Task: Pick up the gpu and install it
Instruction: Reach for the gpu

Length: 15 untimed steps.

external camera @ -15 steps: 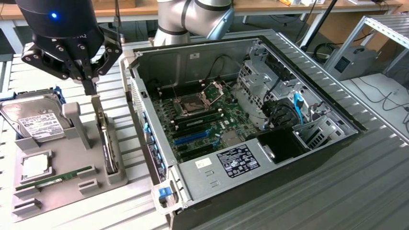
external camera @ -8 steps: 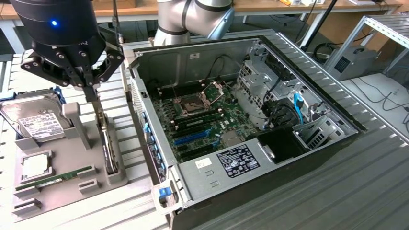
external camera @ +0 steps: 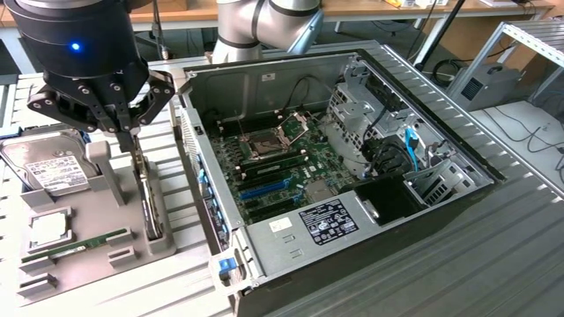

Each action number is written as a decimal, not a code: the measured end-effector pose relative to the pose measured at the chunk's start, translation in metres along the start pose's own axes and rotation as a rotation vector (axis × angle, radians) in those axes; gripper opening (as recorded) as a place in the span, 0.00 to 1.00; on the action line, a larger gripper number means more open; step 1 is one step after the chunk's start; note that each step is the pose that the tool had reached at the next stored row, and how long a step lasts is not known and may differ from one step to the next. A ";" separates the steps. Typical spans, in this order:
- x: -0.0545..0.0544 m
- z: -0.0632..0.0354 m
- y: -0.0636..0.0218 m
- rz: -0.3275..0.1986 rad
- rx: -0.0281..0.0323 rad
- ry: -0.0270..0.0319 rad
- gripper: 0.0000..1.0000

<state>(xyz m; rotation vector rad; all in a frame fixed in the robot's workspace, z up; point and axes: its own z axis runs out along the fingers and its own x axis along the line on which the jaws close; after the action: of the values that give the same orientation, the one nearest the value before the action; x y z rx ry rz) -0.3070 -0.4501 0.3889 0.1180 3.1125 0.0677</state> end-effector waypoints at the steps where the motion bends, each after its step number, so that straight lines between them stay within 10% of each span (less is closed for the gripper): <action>1: 0.000 0.0000 0.0000 0.000 0.0000 0.0000 0.11; 15: -0.001 0.0001 -0.0069 0.000 0.0000 0.0000 0.11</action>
<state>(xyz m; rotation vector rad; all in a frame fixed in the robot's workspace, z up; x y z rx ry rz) -0.3070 -0.4570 0.3885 0.1180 3.1125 0.0677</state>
